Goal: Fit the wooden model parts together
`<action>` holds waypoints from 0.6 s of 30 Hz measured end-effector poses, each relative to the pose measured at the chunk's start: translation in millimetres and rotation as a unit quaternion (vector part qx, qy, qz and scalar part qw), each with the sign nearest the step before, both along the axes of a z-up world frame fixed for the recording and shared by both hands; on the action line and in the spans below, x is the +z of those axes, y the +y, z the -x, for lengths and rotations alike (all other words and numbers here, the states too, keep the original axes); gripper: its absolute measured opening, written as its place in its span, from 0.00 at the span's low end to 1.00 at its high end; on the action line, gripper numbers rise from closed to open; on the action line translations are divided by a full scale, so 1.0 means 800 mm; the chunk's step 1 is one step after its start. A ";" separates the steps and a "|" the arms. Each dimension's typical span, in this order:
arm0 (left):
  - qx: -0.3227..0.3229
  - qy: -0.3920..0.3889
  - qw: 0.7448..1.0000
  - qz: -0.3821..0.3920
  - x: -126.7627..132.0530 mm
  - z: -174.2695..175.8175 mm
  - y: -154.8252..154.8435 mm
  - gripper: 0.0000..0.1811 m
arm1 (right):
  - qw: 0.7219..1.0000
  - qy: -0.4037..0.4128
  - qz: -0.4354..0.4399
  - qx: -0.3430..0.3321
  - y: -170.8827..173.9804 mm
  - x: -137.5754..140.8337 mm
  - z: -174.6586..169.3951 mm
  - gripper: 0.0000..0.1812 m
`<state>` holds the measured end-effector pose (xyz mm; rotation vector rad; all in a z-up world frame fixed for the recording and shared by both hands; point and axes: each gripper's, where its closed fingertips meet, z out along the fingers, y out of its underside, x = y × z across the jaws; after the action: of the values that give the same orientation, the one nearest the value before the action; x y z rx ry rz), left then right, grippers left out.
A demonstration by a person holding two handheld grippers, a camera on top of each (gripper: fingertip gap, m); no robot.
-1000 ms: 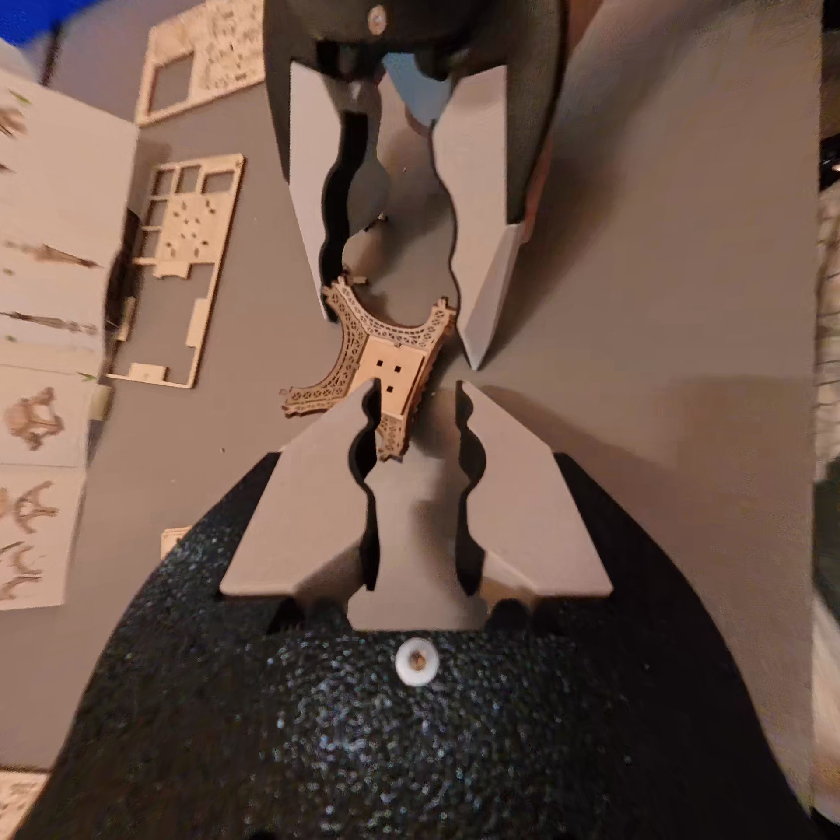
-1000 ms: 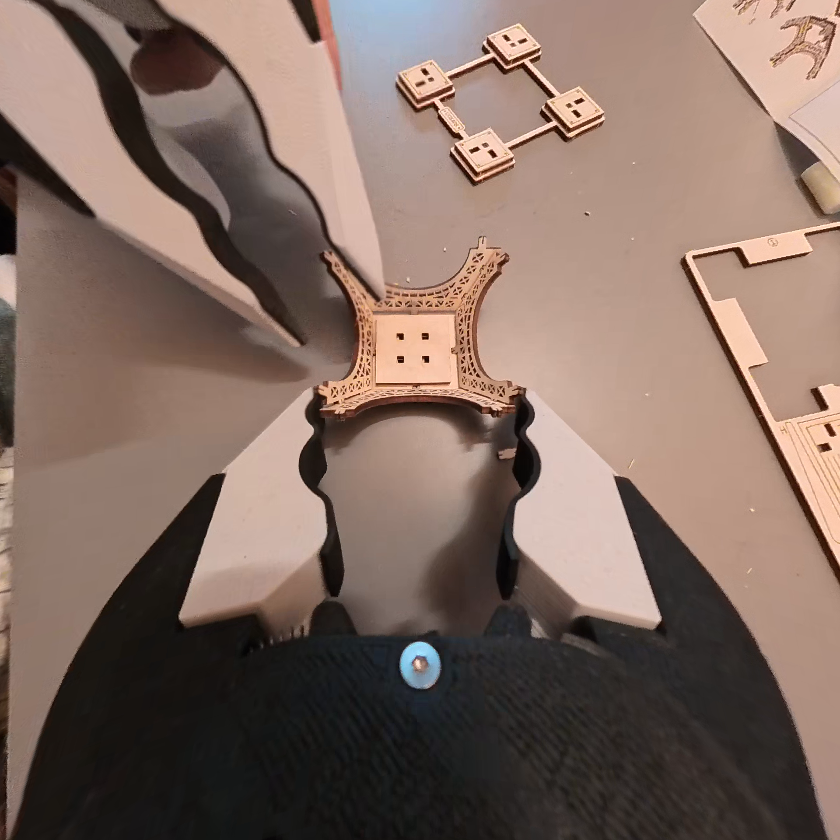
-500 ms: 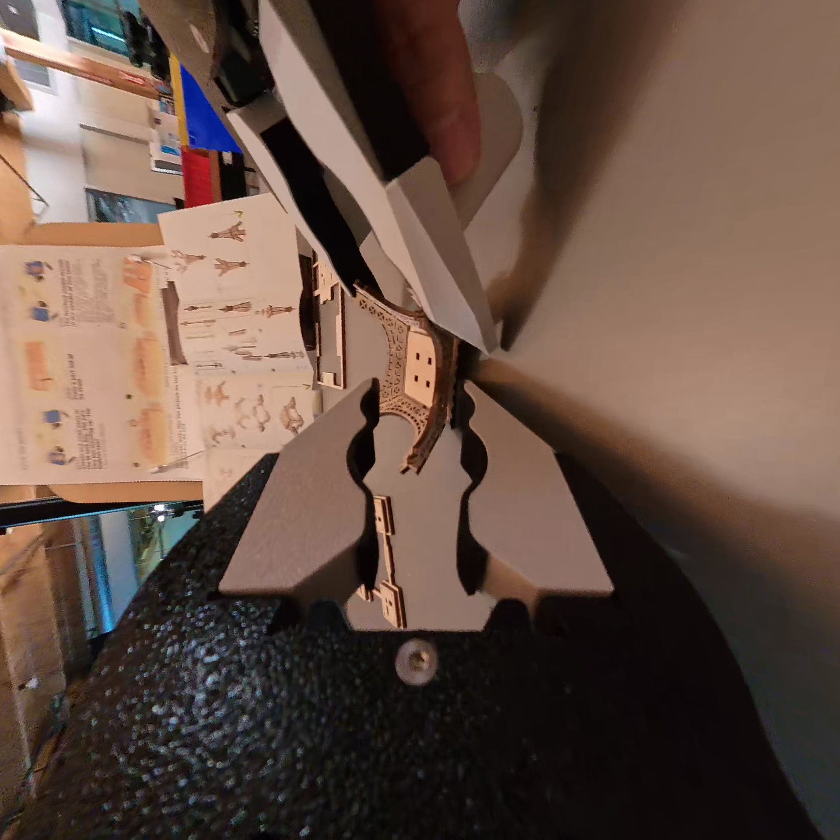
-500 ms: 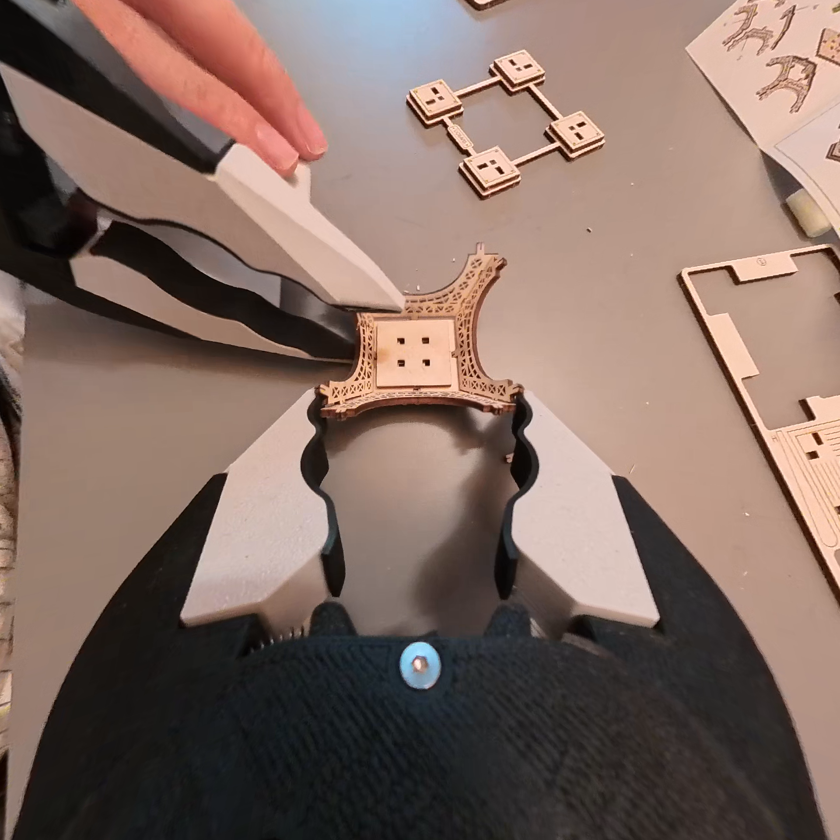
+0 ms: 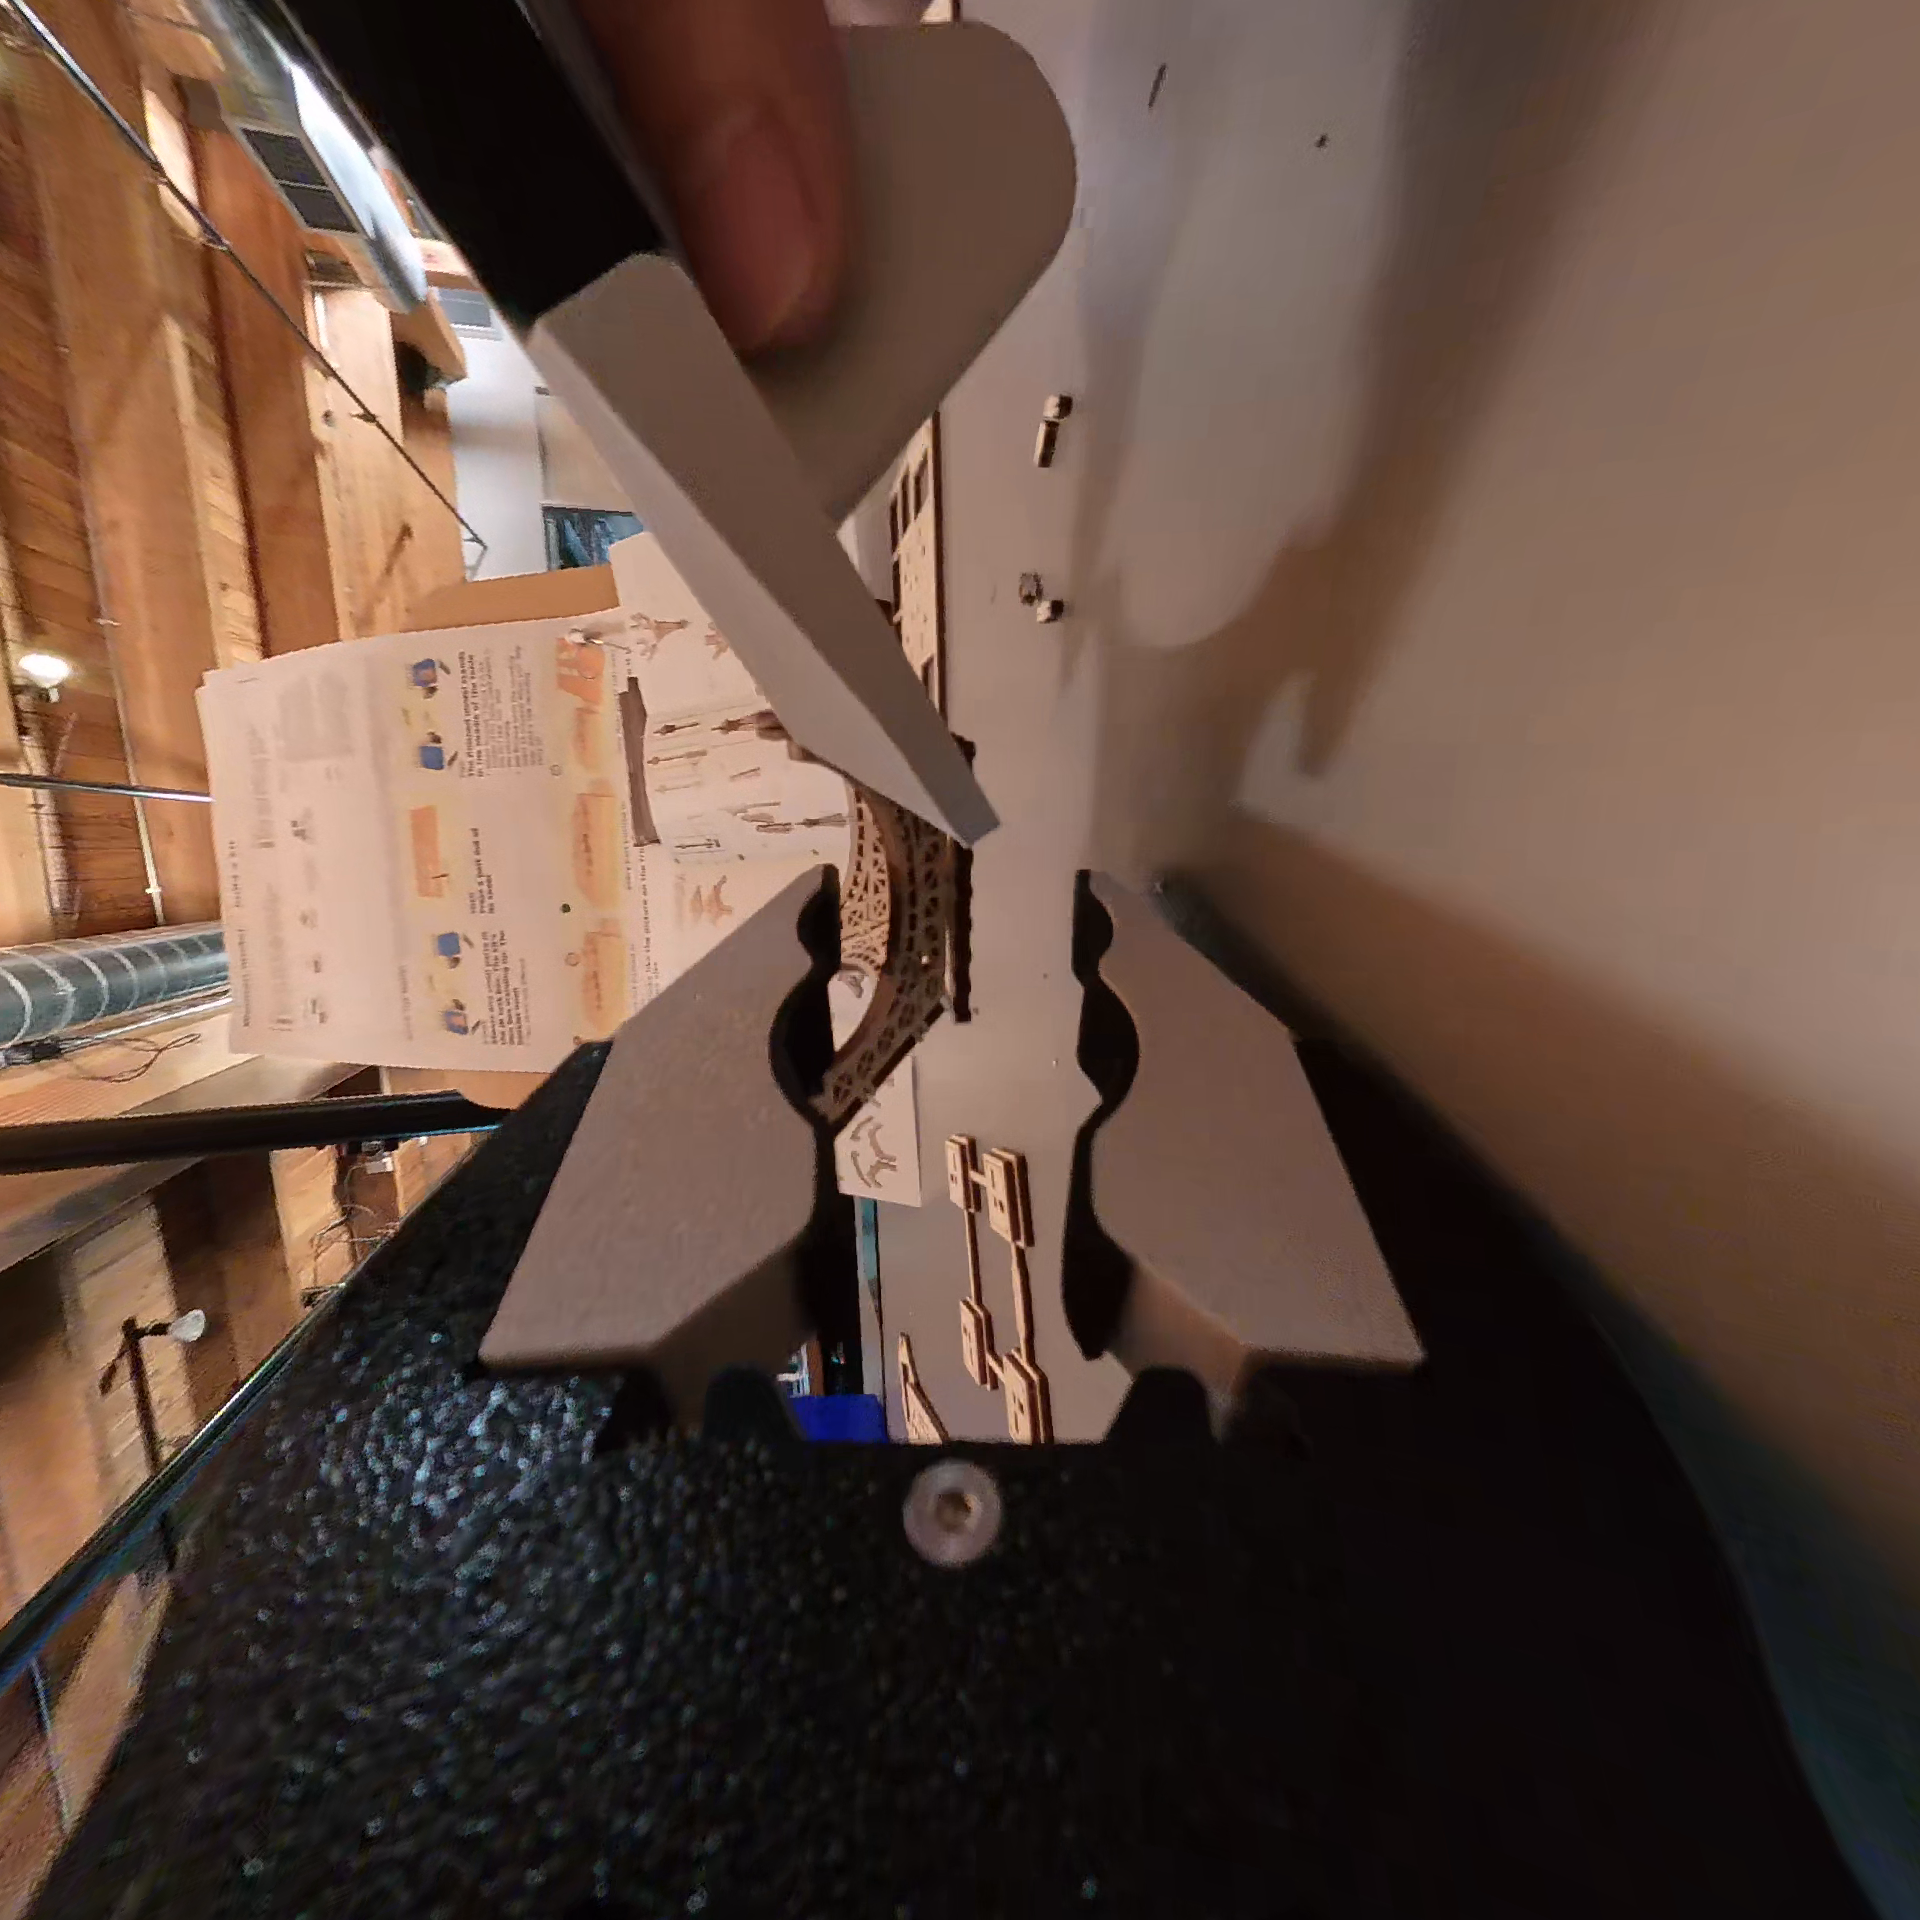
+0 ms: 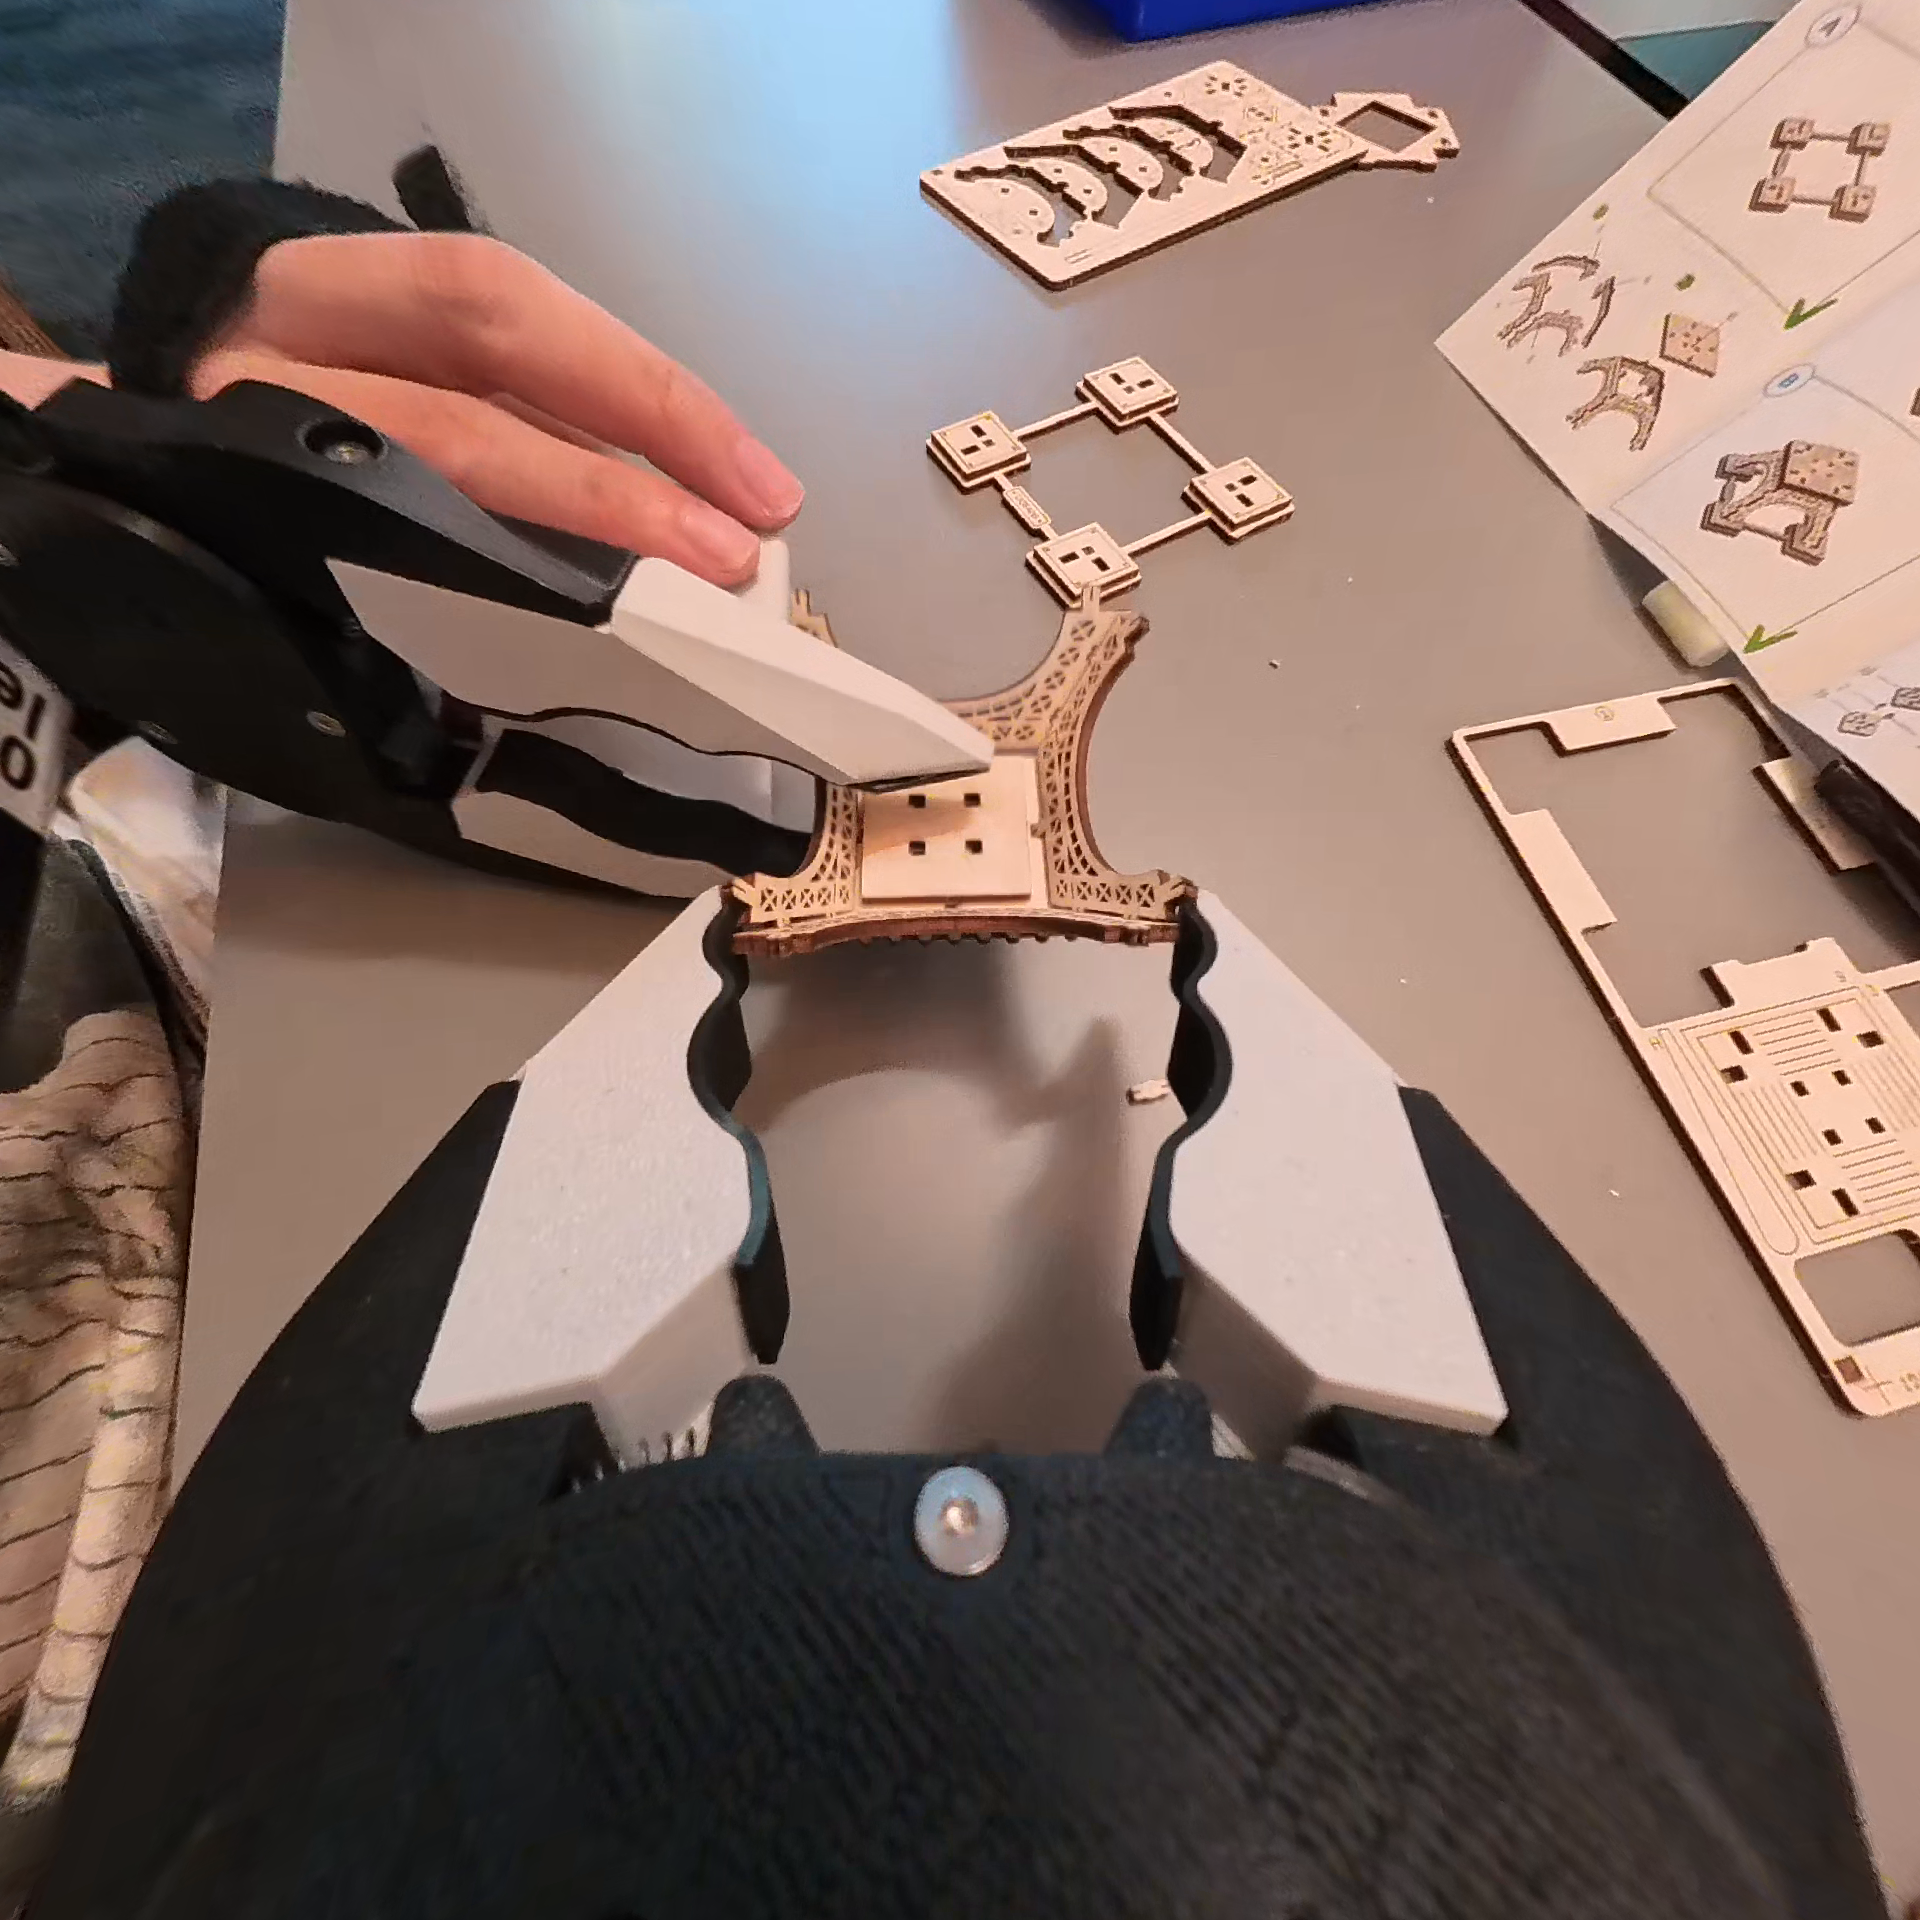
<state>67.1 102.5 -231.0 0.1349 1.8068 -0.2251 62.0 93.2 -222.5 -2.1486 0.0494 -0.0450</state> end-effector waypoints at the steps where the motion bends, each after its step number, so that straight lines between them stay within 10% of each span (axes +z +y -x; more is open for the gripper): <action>1: -0.004 -0.007 1.000 0.001 0.002 0.000 -0.002 0.22 | 1.000 -0.002 0.000 -0.001 -0.001 0.001 0.000 0.45; 18: -0.023 -0.050 0.997 -0.045 0.017 0.000 -0.009 0.08 | 0.999 -0.031 0.006 -0.006 -0.001 0.009 0.000 0.45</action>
<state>66.9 95.2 -217.8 0.2481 1.7167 -0.1669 62.3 92.6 -215.2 -2.1566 0.0266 -0.1191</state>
